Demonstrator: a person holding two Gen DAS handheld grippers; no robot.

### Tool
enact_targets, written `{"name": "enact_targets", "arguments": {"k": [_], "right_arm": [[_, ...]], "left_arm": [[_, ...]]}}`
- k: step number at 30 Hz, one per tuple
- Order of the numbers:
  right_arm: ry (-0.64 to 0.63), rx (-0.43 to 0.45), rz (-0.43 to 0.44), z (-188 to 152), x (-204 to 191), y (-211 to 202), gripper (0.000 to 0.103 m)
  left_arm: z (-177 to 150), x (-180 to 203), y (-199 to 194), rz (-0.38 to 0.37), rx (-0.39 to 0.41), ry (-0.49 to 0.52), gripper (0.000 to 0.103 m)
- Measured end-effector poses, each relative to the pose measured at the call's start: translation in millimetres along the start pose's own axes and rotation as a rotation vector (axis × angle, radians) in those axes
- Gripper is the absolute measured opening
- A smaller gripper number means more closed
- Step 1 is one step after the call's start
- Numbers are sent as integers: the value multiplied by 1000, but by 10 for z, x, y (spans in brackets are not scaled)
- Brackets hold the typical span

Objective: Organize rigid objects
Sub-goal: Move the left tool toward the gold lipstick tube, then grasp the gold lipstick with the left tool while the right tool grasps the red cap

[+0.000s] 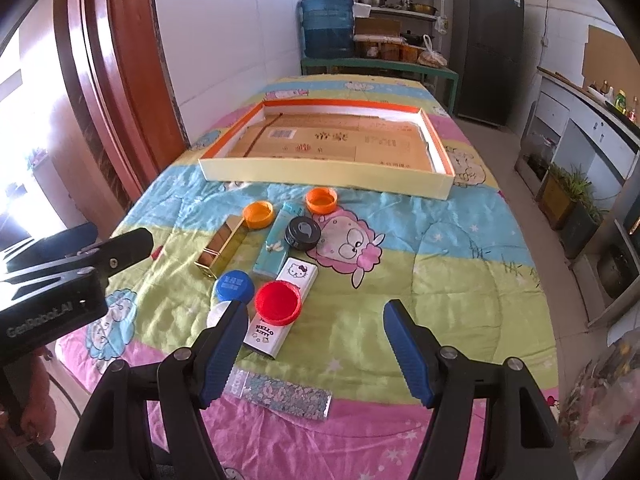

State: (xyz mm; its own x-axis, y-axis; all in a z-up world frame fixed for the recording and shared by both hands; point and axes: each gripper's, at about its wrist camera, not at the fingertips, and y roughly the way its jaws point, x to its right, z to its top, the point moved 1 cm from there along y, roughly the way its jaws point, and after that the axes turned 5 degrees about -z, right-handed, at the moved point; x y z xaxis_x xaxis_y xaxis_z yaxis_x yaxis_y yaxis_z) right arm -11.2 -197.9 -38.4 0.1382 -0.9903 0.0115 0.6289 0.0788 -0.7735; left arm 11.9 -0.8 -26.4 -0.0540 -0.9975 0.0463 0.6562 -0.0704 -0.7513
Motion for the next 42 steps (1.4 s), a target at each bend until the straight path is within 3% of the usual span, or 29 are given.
{"name": "enact_targets", "arguments": {"k": [18, 23, 35, 42], "right_arm": [[-55, -50, 9, 9, -166, 351, 63], [-39, -59, 44, 4, -139, 377, 45], [2, -64, 73, -47, 35, 353, 45], [86, -87, 175, -47, 147, 431, 45]], "left_arm": [[22, -103, 220, -5, -30, -30, 79], [38, -85, 293, -26, -53, -31, 79], [48, -25, 391, -29, -69, -21, 79], [55, -30, 415, -46, -72, -29, 79]]}}
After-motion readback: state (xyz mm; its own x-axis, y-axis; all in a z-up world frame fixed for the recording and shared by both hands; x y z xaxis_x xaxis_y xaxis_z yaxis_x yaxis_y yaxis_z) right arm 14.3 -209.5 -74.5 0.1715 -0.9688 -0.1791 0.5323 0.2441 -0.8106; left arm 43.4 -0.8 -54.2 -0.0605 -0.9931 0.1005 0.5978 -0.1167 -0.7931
